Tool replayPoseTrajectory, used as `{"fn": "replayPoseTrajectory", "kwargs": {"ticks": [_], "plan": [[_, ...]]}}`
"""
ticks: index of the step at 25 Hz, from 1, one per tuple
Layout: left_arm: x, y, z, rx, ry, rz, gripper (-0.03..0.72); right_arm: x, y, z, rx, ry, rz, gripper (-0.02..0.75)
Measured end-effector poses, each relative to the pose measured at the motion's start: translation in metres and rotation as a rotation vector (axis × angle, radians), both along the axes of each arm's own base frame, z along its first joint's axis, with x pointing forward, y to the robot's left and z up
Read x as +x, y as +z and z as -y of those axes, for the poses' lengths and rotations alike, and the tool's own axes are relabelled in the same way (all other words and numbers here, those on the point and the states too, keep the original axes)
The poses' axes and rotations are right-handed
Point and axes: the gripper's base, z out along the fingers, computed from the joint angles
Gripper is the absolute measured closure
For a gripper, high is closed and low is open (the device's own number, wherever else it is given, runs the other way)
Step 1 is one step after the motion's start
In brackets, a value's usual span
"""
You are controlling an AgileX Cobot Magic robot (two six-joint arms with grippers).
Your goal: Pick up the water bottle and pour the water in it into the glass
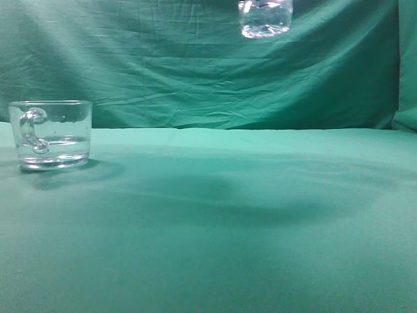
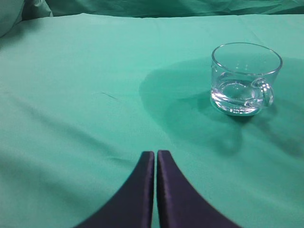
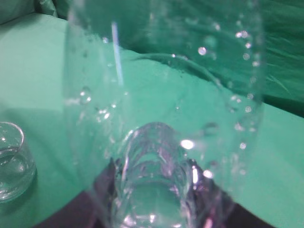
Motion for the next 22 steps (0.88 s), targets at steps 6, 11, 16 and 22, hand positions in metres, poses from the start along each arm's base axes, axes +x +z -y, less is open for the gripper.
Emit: {"fn": "replayPoseTrajectory", "kwargs": {"ticks": [6,11,16,22], "plan": [[0.000,0.000,0.000,0.000,0.000,0.000,0.688,-0.010,-0.036,0.046,0.038,0.071,-0.023,0.440],[0.000,0.000,0.000,0.000,0.000,0.000,0.688,-0.025,-0.060,0.068,0.069,0.085,0.067,0.440],[0.000,0.000,0.000,0.000,0.000,0.000,0.688,-0.029,-0.088,0.077,0.091,0.054,0.100,0.440],[0.000,0.000,0.000,0.000,0.000,0.000,0.688,-0.023,-0.127,0.076,0.065,0.065,0.032,0.440]]}}
